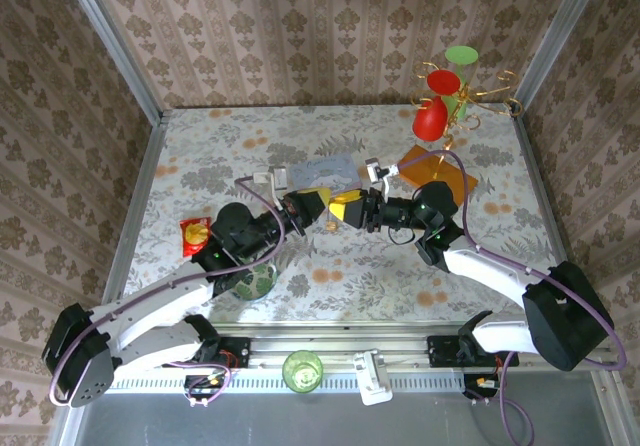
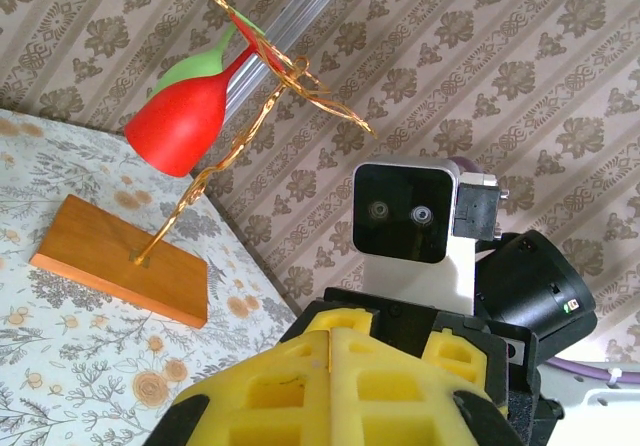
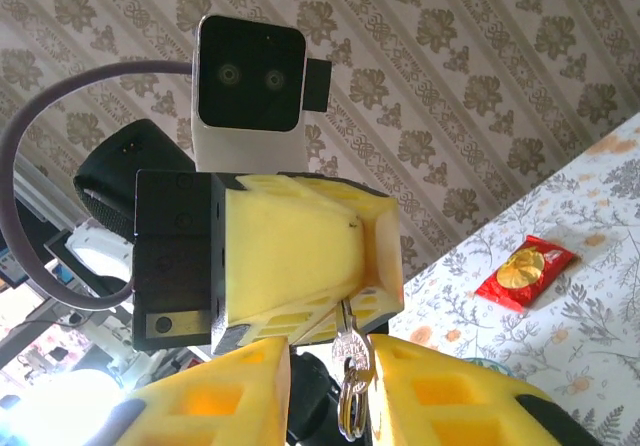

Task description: Unlock the padlock with the key

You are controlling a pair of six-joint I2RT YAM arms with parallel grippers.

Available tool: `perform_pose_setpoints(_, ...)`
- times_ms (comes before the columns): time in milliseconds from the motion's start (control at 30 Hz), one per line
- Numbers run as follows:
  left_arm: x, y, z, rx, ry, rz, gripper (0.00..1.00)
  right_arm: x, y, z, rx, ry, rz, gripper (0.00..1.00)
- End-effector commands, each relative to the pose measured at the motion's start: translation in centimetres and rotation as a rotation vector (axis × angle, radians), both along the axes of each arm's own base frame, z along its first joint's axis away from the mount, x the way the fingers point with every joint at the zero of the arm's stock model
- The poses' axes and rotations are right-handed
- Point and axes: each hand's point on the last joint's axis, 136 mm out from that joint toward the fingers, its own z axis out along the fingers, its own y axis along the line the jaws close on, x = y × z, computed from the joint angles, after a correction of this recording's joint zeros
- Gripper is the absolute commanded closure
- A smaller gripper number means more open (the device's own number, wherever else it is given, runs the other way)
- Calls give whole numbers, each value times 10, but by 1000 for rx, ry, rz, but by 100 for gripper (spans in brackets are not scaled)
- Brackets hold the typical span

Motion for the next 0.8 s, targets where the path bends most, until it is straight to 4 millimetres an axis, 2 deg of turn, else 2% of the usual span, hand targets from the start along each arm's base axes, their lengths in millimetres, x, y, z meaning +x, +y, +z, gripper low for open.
perform_pose_setpoints(0, 3, 3, 10, -45, -14, 19, 100, -10, 1, 18, 24, -81, 19, 77)
perform_pose_setpoints(133, 4, 2, 8, -60, -6, 12, 100, -9, 3, 19, 22, -84, 21, 80)
perform_pose_setpoints(400, 4, -1, 2, -73, 15, -3, 100, -10, 0, 20, 33, -99, 5, 98)
perform_pose_setpoints(500, 2, 0, 3, -67, 11, -8, 100, -10, -2, 20, 33, -96, -5, 98)
perform_pose_setpoints(600, 2, 1, 0, -64, 18, -7, 100, -9, -2, 18, 25, -90, -9, 90)
perform_pose_setpoints(767, 1, -1, -1, -69, 24, -19, 100, -8, -2, 19, 28, -91, -11, 90)
